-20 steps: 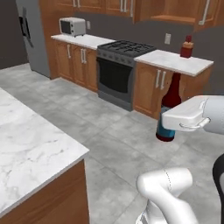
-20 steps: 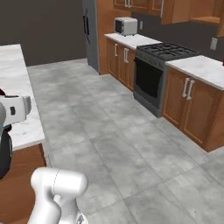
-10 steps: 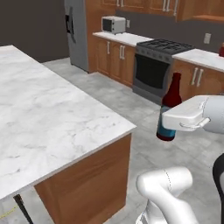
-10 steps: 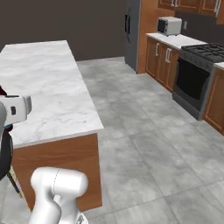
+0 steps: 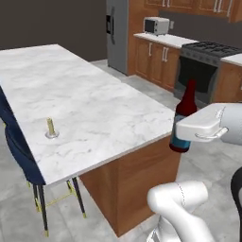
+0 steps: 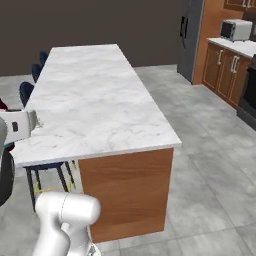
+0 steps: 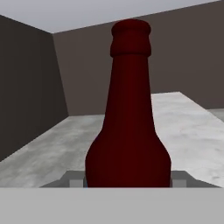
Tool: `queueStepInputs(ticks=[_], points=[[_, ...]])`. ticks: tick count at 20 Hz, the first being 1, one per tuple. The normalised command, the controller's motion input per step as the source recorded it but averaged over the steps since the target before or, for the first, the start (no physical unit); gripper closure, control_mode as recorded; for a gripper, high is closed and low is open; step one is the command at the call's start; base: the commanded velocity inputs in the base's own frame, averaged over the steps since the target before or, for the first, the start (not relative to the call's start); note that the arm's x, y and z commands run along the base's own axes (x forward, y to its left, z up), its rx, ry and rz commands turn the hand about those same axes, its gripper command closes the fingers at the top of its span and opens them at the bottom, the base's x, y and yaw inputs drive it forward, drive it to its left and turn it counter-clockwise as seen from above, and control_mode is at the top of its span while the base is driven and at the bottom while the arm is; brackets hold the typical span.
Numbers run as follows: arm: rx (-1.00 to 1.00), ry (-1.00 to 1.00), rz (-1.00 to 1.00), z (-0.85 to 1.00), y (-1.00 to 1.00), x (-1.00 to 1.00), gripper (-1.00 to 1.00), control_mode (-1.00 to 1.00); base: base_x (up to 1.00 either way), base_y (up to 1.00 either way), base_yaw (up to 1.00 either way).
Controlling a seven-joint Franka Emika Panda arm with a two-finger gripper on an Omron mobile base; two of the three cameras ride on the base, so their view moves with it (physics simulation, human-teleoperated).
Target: Get the candle and the beer from the cabinet and move them to the dining counter.
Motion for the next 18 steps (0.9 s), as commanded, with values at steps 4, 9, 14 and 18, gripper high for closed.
queueStepInputs(ticks=[4,9,14,18], points=[[0.0,0.0,0.0,0.0,0.0,0.0,1.0,1.0,-0.17,0.88,0.17],[0.0,0.0,0.0,0.0,0.0,0.0,1.0,1.0,-0.03,0.98,0.09],[0.0,0.0,0.0,0.0,0.0,0.0,1.0,1.0,0.23,1.0,-0.02],[0.0,0.0,0.0,0.0,0.0,0.0,1.0,1.0,0.37,1.0,-0.14]])
